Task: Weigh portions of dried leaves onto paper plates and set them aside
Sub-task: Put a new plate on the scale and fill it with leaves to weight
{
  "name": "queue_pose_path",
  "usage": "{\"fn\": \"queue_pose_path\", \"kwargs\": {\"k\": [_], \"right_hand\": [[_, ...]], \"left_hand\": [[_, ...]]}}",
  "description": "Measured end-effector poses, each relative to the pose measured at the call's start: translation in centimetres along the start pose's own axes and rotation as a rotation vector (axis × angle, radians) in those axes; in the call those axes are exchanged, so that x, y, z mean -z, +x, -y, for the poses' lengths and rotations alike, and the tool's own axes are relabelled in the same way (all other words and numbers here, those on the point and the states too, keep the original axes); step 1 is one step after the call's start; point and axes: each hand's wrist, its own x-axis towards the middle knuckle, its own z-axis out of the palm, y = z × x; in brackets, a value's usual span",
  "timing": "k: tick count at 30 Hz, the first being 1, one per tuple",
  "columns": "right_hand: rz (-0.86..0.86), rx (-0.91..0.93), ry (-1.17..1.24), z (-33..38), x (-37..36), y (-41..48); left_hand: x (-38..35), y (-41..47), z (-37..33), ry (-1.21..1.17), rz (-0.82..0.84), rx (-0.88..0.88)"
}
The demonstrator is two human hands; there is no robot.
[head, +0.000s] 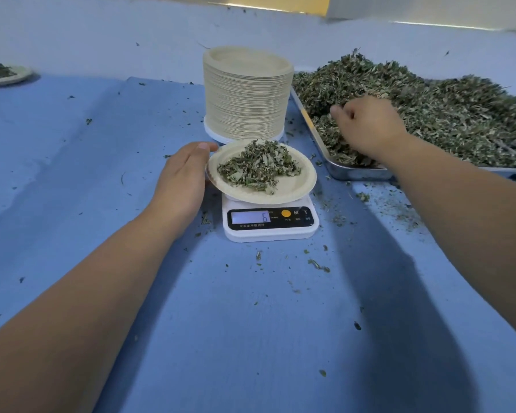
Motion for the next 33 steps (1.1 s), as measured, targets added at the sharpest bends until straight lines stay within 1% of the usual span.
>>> {"fn": "queue_pose_path", "kwargs": {"k": [3, 5, 10, 12, 14, 15, 16, 19, 21, 25, 29, 31, 33], "right_hand": [[0.275, 0.057, -0.122, 0.4, -0.4, -0.6], [0.339, 0.08, -0.14, 0.8, -1.0, -1.0], [0.223, 0.092, -0.165, 1.0, -0.6, -0.8], [0.113, 0.082, -0.112, 0.9, -0.1, -0.4], [-0.026, 0.038, -0.024, 0.9, 0.2, 0.0], [-0.068, 0.016, 0.009, 0.9, 0.3, 0.2], [-0.073, 0.0, 0.026, 0.9, 0.2, 0.2], [-0.009, 0.003, -0.004, 0.9, -0.2, -0.2], [-0.058, -0.011, 0.034, 1.3, 0.2, -0.4], [-0.202, -0.021, 0.213, 3.7, 1.8, -0.1], [-0.24, 0.095, 0.441, 8.5, 2.6, -1.9], [-0.204, 0.175, 0.518, 10.8, 2.3, -3.8], [-0.144, 0.237, 0.532, 12.2, 1.4, -5.3]], "left_hand": [[-0.1, 0.1, 0.0, -0.015, 0.001, 0.004], [-0.1, 0.0, 0.0, -0.004, 0.008, -0.005], [-0.1, 0.2, 0.2, -0.013, 0.003, -0.005], [-0.2, 0.3, 0.3, -0.019, 0.002, -0.005], [-0.1, 0.4, 0.4, -0.03, -0.001, 0.001], [-0.1, 0.4, 0.4, -0.038, -0.005, 0.005], [-0.1, 0.4, 0.4, -0.041, -0.01, 0.007], [-0.1, 0.3, 0.4, -0.03, -0.007, -0.001], [-0.1, 0.2, 0.4, -0.027, -0.002, -0.005], [-0.1, 0.2, 0.4, -0.012, -0.008, -0.013], [-0.1, 0.0, 0.3, -0.005, -0.004, -0.018], [-0.1, -0.1, 0.3, -0.012, -0.004, -0.019], [-0.1, -0.1, 0.3, -0.018, -0.006, -0.025]]}}
